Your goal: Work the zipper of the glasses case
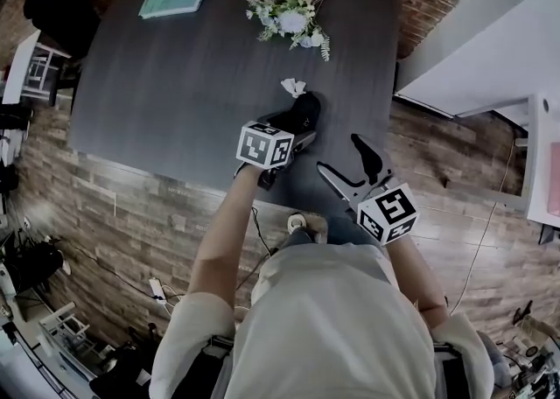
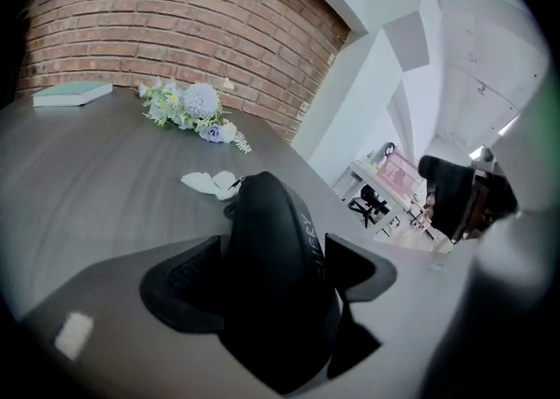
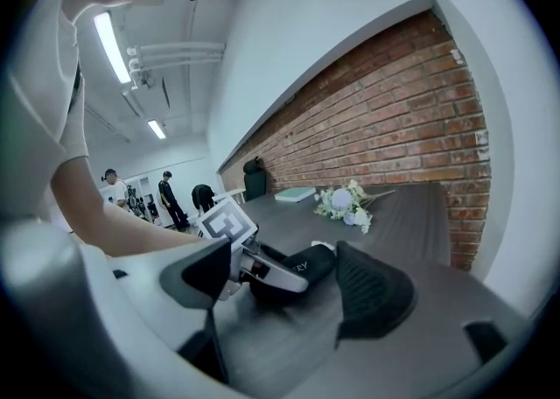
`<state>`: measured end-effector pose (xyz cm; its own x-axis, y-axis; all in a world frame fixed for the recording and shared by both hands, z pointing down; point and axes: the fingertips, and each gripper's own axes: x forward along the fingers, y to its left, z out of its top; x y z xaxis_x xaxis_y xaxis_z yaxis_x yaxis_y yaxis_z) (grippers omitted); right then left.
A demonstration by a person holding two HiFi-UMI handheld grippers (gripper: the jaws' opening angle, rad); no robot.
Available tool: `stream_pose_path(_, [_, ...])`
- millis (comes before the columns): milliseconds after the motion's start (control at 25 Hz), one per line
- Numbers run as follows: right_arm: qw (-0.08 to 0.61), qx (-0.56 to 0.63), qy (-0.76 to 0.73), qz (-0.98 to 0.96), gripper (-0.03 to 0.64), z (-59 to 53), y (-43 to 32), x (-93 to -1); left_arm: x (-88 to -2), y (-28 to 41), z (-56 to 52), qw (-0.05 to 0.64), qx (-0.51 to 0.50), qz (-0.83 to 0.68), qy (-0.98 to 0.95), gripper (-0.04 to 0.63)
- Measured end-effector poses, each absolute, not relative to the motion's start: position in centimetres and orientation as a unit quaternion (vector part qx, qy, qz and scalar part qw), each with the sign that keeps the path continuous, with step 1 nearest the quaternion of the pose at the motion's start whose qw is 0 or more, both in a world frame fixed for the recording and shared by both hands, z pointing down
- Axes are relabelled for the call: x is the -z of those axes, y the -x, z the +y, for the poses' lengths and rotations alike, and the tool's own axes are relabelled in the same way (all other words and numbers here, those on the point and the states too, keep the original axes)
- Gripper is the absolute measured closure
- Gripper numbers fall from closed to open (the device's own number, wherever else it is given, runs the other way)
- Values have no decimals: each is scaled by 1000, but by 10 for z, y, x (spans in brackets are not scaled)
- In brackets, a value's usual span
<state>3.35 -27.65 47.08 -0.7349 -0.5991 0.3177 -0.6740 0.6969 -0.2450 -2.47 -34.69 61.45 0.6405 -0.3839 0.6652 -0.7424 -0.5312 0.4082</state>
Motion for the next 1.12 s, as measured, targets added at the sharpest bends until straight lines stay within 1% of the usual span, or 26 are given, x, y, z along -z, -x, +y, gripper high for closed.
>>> stream_pose_path(200, [102, -177, -351, -914, 253, -277, -35, -472, -624, 20, -350, 329, -283, -361, -825, 230])
stream_pose_path(440, [100, -175, -355, -913, 253, -269, -33, -470, -625, 19, -340, 336, -298, -362, -817, 247])
stream_pose_path(600, [100, -166, -364, -911, 253, -266, -36, -465, -615, 19, -333, 341, -286, -358, -821, 258])
stream_pose_path(880, [97, -147, -389, -904, 253, -271, -46, -449, -568, 13, -307, 305, -242, -364, -846, 261])
stream_pose_path(1120, [112, -153, -377, -907, 253, -268, -29, -428, -527, 9, -266, 253, -229, -367, -865, 261])
